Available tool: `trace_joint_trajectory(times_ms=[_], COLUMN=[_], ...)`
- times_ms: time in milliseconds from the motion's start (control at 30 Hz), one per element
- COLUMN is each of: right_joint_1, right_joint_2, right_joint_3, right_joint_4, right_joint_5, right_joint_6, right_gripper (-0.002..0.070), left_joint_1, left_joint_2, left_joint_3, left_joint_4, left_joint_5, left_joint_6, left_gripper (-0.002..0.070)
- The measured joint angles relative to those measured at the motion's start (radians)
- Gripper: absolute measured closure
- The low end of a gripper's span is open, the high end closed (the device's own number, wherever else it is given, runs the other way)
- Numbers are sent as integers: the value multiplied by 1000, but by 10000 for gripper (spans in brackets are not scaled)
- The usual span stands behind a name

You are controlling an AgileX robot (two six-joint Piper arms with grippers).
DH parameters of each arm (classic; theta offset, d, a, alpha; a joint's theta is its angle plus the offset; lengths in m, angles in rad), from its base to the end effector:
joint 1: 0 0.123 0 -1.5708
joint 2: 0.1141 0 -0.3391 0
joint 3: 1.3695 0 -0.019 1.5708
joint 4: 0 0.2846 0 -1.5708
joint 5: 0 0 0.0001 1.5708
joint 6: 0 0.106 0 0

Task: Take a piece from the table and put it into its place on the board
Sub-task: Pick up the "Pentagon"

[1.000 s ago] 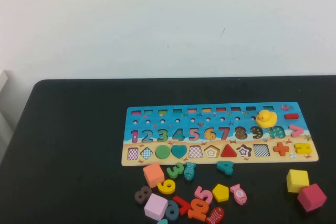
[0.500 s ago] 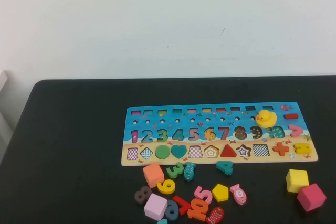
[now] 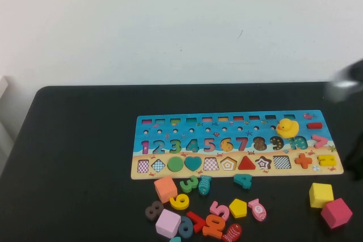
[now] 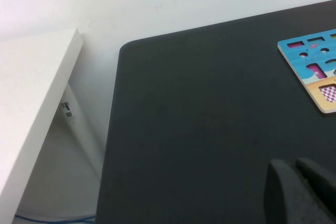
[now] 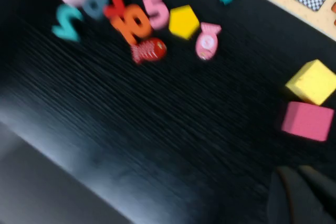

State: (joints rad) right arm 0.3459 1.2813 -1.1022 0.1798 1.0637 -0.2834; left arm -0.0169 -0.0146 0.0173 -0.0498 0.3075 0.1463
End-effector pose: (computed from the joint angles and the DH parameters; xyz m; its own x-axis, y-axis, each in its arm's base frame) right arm 0.2472 0.1067 0.3542 -0.7652 -0.4796 -0.4296 -0.5542 0.8302 0.0604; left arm 0.0479 -0.0024 0.1761 -0.2166 0.1023 -0.9709 0.0532 0.9942 0.0929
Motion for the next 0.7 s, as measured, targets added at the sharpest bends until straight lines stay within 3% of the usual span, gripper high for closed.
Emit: trace_joint_trajectory(times_ms=[133, 267, 700], right_joint_1=[160, 244, 273], right_joint_2=[150, 300, 570], right_joint_3=[-81, -151, -211], right_joint_4=[-185, -256, -233], right_joint_5=[0, -3, -51], right_joint_6=[115, 176, 243], right_gripper=[657, 657, 645], left_joint_1=[0, 0, 0], left_joint_2=[0, 0, 0], left_joint_3=[0, 0, 0], left_joint_4=[0, 0, -2], left_joint_5=[0, 0, 0], left_joint_6=[0, 0, 0], left_gripper=[676, 676, 676])
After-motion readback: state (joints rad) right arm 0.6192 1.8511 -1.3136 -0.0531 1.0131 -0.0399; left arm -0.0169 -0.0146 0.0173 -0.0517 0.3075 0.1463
